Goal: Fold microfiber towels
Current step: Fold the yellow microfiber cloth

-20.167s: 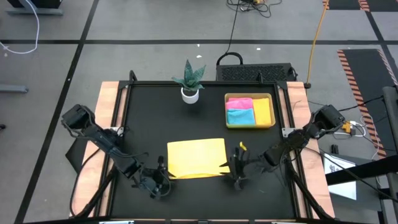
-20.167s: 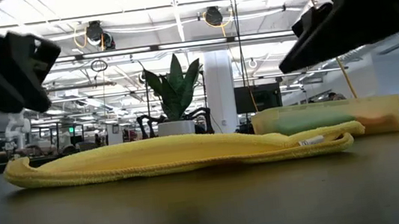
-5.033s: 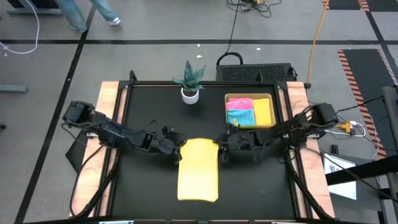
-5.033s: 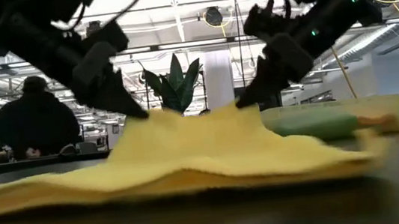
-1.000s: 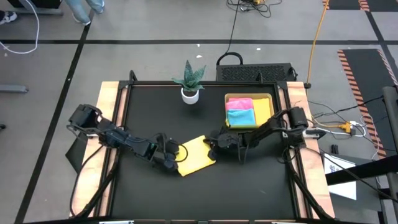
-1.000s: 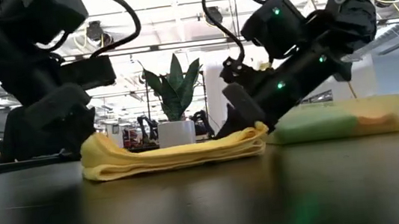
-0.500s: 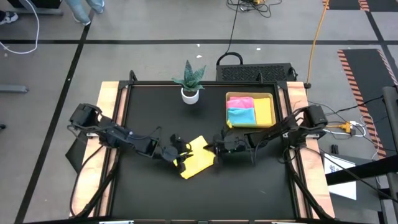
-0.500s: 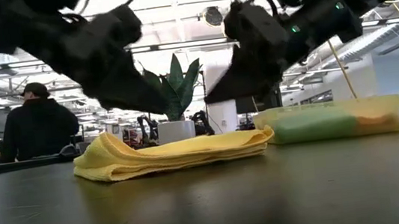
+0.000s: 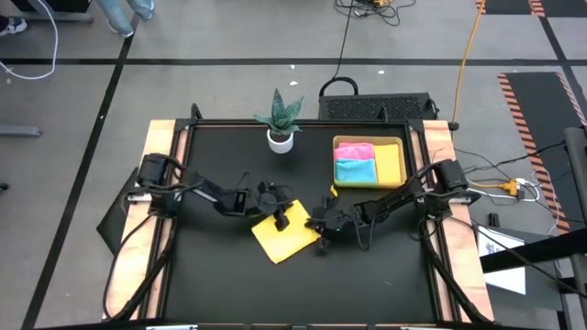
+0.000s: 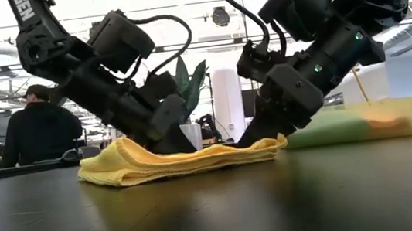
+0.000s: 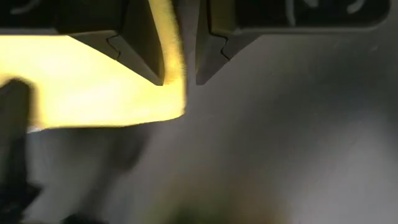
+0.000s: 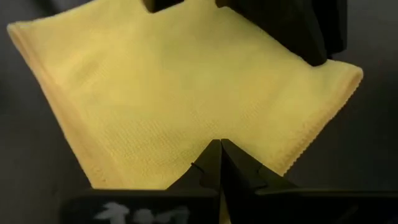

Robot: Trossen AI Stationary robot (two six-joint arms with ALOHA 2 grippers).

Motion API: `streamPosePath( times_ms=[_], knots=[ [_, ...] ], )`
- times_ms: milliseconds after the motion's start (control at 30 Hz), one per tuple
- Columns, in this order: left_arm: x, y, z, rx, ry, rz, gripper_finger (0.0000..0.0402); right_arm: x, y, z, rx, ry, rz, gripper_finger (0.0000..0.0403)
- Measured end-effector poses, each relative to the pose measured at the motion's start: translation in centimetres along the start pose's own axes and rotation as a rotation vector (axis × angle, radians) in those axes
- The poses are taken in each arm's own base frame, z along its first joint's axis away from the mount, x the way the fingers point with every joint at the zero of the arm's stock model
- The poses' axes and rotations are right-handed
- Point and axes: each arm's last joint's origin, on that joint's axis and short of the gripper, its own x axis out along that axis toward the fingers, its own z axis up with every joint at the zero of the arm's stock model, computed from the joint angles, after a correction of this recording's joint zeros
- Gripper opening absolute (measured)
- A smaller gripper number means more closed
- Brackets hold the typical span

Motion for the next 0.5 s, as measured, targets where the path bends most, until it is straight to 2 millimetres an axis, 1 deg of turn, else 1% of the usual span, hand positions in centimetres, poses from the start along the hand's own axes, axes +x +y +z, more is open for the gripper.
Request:
streamPosePath(
  times_ms=[67, 133, 200, 267, 400, 467, 500],
  knots=[
    [0.1, 0.4, -0.2, -0.014, 0.028, 0.019, 0.0092, -0.1, 0.2, -0.3, -0.029, 0.02, -0.002, 0.0],
    [0.0, 0.3, -0.2, -0.013, 0.035, 0.02, 0.0092, -0.4, 0.6, -0.4, -0.064, 0.042, -0.005, 0.0],
    [-0.5, 0.1, 0.0, -0.005, 0.039, 0.013, 0.0092, -0.9, 0.9, -0.4, -0.094, 0.06, 0.005, 0.0],
    [-1.3, -0.4, 0.6, -0.006, 0.017, -0.007, 0.0092, -1.5, 1.3, -0.2, -0.11, 0.061, 0.021, 0.0],
    [-3.5, -1.8, 2.2, 0.002, -0.051, -0.076, 0.0092, -2.6, 2.2, 1.4, -0.098, -0.05, 0.068, 0.0],
    [-4.3, -2.7, 2.6, 0.033, -0.071, -0.147, 0.0092, -2.7, 2.5, 2.1, -0.066, -0.112, 0.095, 0.0],
    [-4.6, -3.2, 2.6, 0.058, -0.071, -0.19, 0.0092, -2.6, 2.5, 2.1, -0.057, -0.117, 0.1, 0.0]
  ],
)
